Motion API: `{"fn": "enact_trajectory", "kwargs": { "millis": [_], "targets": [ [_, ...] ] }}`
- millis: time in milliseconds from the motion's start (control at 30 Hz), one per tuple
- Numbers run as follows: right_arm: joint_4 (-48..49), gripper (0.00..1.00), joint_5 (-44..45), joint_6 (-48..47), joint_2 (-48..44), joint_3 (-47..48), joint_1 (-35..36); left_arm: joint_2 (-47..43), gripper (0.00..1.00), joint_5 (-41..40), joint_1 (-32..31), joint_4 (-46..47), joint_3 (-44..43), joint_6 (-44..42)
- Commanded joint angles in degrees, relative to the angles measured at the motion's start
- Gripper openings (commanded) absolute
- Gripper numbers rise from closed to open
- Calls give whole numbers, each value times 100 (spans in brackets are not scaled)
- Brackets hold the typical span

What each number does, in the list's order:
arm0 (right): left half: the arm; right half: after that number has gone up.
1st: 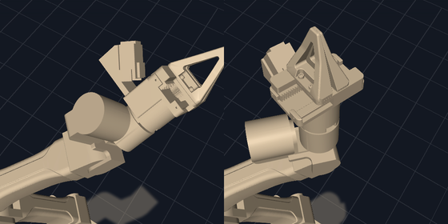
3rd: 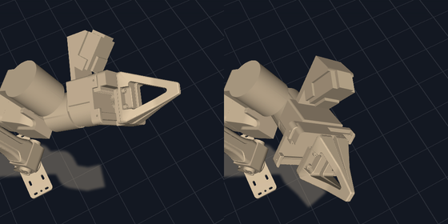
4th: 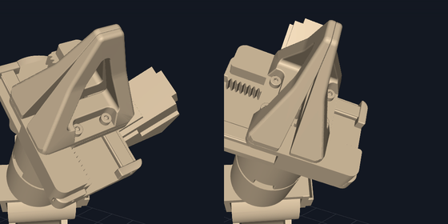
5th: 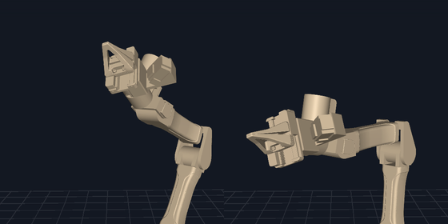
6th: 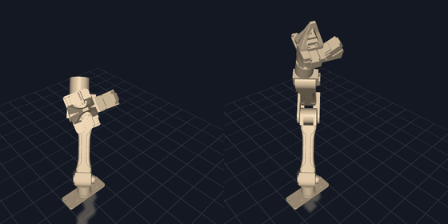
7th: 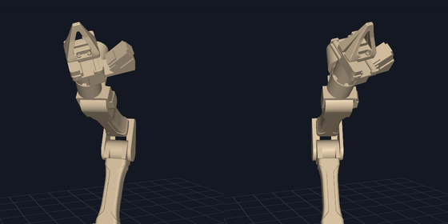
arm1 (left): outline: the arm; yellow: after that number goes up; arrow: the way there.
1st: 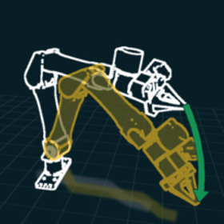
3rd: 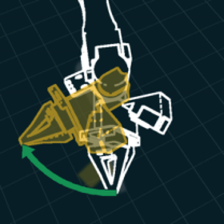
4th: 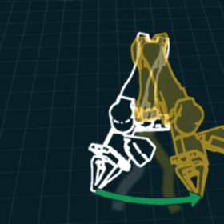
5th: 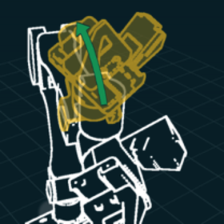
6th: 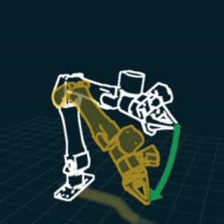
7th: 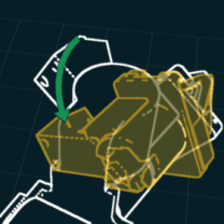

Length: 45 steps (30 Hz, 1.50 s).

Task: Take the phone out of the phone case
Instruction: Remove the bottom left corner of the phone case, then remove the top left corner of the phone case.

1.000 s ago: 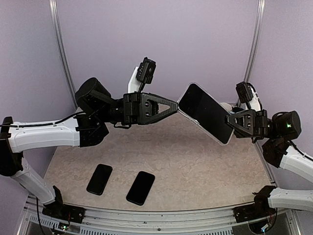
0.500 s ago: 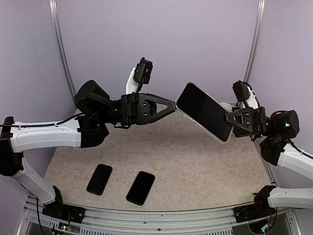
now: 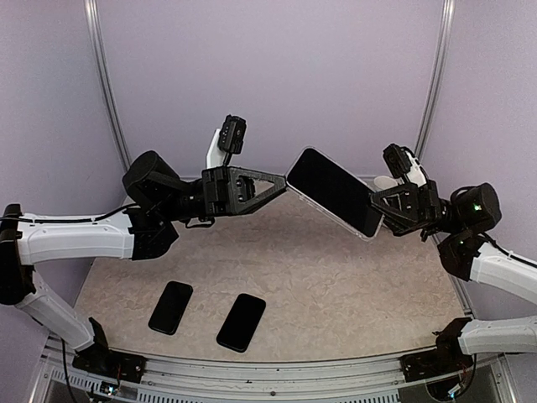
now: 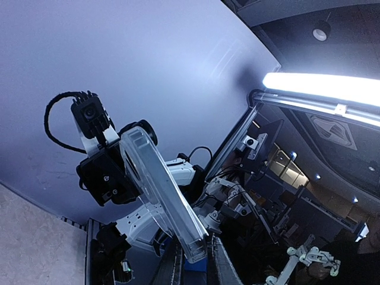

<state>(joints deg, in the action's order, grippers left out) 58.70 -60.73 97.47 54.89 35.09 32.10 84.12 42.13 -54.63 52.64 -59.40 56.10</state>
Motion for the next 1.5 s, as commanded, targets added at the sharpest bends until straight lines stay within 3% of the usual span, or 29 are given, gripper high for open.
{"fn": "enact_trajectory", "kwargs": {
  "millis": [0, 400, 800, 967, 1100, 1267, 1467],
  "targets": [
    [869, 0, -197, 308, -43, 463, 292, 183, 0, -596, 276, -372, 340, 75],
    [1003, 0, 26, 297, 32, 574, 350, 334, 4, -330, 583, 179, 692, 358],
    [969, 0, 109, 300, -1, 685, 366, 628, 17, -164, 855, 1086, 1155, 824],
    [659, 0, 118, 97, -61, 651, 376, 607, 21, -182, 954, 964, 1232, 826],
    [-246, 0, 156, -472, -181, 670, 372, 520, 26, -205, 929, 518, 1137, 590],
    [-2873, 0, 435, -2485, -428, 1034, 371, 3, 36, -439, 945, -573, 1138, -145],
    [-4049, 0, 604, -3820, -442, 1048, 350, -1088, 51, -688, 1009, -2288, 1289, -1104]
  ]
}}
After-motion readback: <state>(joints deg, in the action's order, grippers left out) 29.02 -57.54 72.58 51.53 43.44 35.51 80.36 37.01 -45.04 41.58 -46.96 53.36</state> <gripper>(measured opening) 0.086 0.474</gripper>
